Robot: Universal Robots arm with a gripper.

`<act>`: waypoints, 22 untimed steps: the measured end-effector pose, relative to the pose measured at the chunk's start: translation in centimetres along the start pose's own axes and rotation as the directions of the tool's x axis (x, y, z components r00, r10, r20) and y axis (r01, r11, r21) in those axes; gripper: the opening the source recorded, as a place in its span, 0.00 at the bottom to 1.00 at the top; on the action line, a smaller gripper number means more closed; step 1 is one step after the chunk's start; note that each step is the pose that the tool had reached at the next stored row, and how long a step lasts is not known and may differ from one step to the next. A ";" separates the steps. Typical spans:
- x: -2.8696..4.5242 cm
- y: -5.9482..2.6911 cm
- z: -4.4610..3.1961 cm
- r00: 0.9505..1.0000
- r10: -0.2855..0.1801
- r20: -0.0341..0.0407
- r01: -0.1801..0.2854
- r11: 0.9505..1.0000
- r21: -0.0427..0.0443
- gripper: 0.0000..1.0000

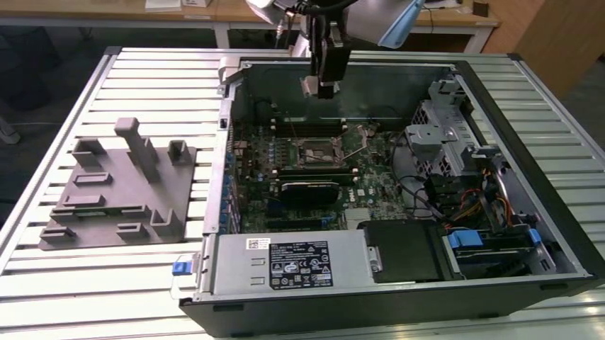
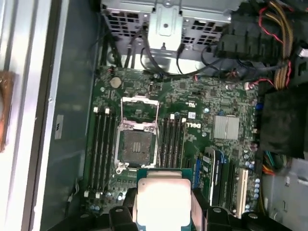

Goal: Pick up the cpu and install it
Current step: 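Place the cpu into insertion slot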

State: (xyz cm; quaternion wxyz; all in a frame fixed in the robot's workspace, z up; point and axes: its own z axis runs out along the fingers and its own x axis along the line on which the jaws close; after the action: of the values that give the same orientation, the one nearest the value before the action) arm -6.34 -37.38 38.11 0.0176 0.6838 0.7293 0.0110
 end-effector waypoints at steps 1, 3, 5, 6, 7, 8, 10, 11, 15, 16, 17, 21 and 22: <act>0.00 0.00 0.04 1.000 0.018 0.001 -0.018 1.000 0.000 0.53; 0.06 0.02 0.22 0.996 0.088 0.005 -0.088 0.996 0.001 0.53; 0.21 0.06 0.29 0.995 0.095 0.006 -0.095 0.995 0.001 0.53; 0.39 0.15 0.33 0.995 0.095 0.007 -0.095 0.995 0.001 0.53; 0.61 0.27 0.37 0.995 0.095 0.007 -0.095 0.995 0.001 0.53; 0.81 0.40 0.42 0.995 0.095 0.006 -0.095 0.995 0.001 0.53; 1.09 0.54 0.50 0.996 0.093 0.006 -0.093 0.996 0.001 0.53; 1.16 0.58 0.55 0.996 0.091 0.006 -0.091 0.996 0.001 0.53; 1.24 0.80 0.77 0.997 0.078 0.006 -0.078 0.997 0.001 0.53; 1.27 0.86 0.83 0.997 0.075 0.005 -0.075 0.997 0.001 0.53; 1.32 0.90 0.90 0.997 0.072 0.005 -0.072 0.997 0.001 0.53; 1.85 1.29 1.21 0.998 0.068 0.005 -0.068 0.998 0.000 0.53; 2.03 1.38 1.26 0.998 0.068 0.005 -0.068 0.998 0.001 0.53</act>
State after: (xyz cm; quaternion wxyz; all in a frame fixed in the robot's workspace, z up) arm -5.04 -35.28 36.89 0.0188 0.7084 0.7055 0.0096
